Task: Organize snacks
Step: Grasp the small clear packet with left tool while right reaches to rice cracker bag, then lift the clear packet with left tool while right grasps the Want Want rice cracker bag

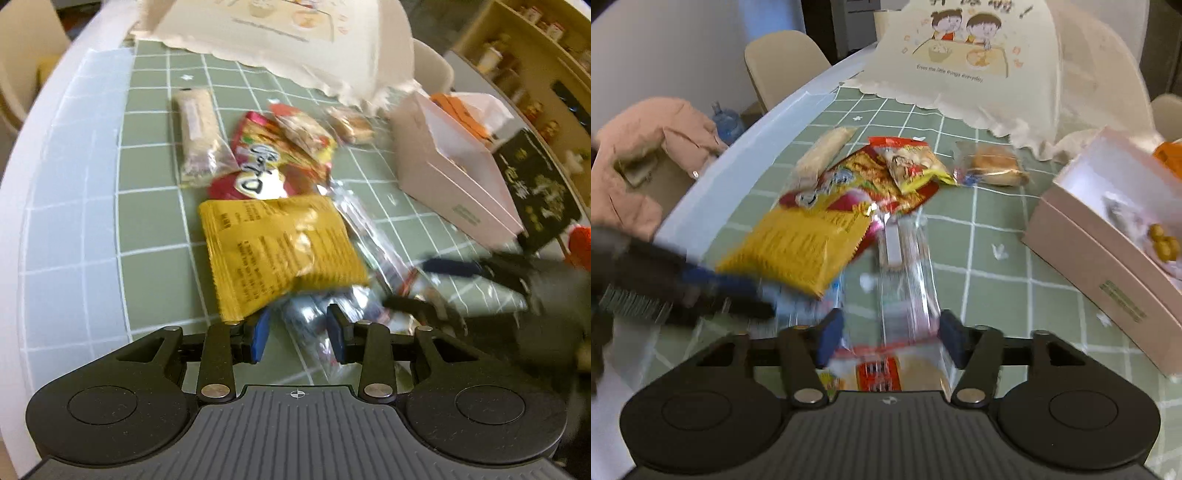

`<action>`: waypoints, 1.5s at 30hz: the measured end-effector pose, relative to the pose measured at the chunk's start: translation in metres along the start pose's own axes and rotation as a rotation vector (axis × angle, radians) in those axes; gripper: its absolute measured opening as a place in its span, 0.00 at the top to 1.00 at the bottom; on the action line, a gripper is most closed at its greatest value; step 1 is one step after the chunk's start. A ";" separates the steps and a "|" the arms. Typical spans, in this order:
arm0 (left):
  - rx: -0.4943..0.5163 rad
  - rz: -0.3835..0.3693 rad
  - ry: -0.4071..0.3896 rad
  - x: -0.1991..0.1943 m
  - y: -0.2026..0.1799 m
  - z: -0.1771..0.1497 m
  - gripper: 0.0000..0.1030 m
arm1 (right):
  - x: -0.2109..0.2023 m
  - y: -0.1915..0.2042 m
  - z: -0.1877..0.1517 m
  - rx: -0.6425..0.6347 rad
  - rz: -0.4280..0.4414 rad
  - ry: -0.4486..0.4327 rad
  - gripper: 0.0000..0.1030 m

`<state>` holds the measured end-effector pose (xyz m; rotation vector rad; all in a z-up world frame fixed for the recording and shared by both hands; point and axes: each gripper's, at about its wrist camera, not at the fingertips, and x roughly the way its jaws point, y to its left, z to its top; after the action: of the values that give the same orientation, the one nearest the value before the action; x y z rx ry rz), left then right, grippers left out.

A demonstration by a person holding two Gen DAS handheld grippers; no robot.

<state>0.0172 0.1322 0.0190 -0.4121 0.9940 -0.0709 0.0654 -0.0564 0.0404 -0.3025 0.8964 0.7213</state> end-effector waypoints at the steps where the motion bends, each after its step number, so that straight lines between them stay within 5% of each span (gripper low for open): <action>1: -0.001 0.009 0.001 0.000 -0.002 0.002 0.63 | -0.004 0.004 -0.007 -0.011 -0.007 0.001 0.38; 8: 0.021 0.063 -0.010 0.008 -0.011 0.010 0.62 | -0.029 0.003 -0.049 -0.063 -0.111 -0.004 0.34; 14: 0.019 0.042 0.017 0.018 -0.022 0.019 0.56 | -0.044 -0.039 -0.064 0.098 -0.239 -0.014 0.34; 20: 0.065 -0.035 0.044 0.019 -0.036 0.019 0.56 | -0.069 -0.066 -0.081 0.269 -0.199 -0.053 0.34; 26: 0.030 0.002 -0.043 0.003 -0.027 0.031 0.58 | -0.093 -0.061 -0.098 0.298 -0.191 -0.053 0.34; 32: -0.047 -0.171 0.048 0.019 -0.051 0.055 0.58 | -0.088 -0.059 -0.106 0.346 -0.181 -0.018 0.34; 39: -0.172 0.024 0.097 0.078 -0.056 0.087 0.59 | -0.079 -0.044 -0.109 0.371 -0.156 0.005 0.34; 45: 0.109 0.142 0.052 0.099 -0.104 0.097 0.57 | -0.079 -0.040 -0.115 0.387 -0.155 0.014 0.34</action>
<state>0.1644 0.0421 0.0245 -0.2403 1.0629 -0.0081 -0.0090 -0.1803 0.0322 -0.0313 0.9927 0.3914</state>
